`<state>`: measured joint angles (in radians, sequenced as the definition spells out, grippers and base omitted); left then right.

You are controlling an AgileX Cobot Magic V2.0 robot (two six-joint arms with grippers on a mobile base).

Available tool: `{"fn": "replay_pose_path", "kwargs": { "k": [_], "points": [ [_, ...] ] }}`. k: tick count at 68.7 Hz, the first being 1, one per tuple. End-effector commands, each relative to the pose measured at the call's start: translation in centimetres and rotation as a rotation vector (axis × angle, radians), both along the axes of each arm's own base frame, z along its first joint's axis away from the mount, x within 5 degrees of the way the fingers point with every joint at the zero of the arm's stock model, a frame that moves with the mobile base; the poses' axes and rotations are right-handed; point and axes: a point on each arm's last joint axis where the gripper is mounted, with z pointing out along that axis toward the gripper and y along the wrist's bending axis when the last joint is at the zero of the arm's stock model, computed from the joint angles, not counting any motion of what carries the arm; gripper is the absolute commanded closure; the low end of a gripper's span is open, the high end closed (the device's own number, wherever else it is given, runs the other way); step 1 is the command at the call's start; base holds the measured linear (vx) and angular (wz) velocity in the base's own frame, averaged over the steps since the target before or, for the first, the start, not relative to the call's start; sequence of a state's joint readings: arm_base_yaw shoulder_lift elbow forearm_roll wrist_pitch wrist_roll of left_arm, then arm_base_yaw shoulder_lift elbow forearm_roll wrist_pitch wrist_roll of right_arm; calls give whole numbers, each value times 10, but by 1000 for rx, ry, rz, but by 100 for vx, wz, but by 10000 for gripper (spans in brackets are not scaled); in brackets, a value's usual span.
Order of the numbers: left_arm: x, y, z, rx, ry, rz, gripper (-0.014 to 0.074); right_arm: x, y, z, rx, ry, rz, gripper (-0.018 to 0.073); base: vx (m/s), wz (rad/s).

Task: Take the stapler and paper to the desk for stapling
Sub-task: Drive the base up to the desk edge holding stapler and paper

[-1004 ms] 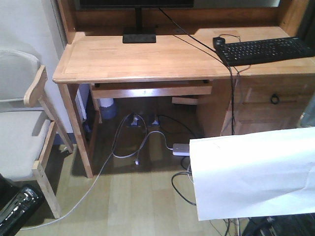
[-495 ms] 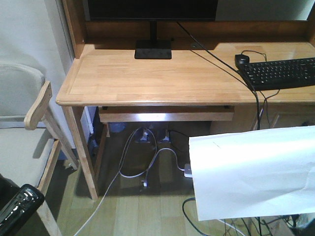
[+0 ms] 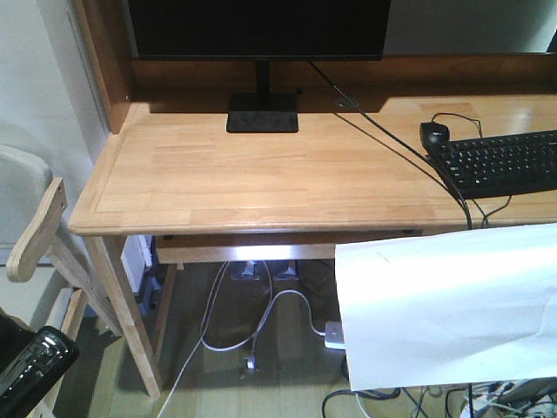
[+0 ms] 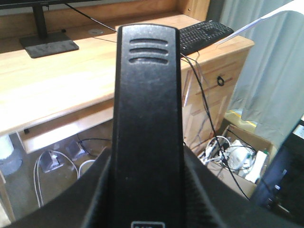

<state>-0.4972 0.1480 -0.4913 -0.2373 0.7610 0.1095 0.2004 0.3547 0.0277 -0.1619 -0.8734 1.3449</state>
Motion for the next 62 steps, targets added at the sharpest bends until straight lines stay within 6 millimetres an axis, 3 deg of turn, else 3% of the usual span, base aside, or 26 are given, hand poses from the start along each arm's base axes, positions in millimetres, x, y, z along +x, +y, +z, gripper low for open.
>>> {"fn": "replay_pose_path", "kwargs": {
  "k": [1,62],
  "points": [
    [2,0,19,-91,-99,15,603,-2,0,3,5,-53,3,561,24,-3],
    [2,0,19,-91,-99,15,603,-2,0,3,4,-50,3,561,18,2]
  ]
}}
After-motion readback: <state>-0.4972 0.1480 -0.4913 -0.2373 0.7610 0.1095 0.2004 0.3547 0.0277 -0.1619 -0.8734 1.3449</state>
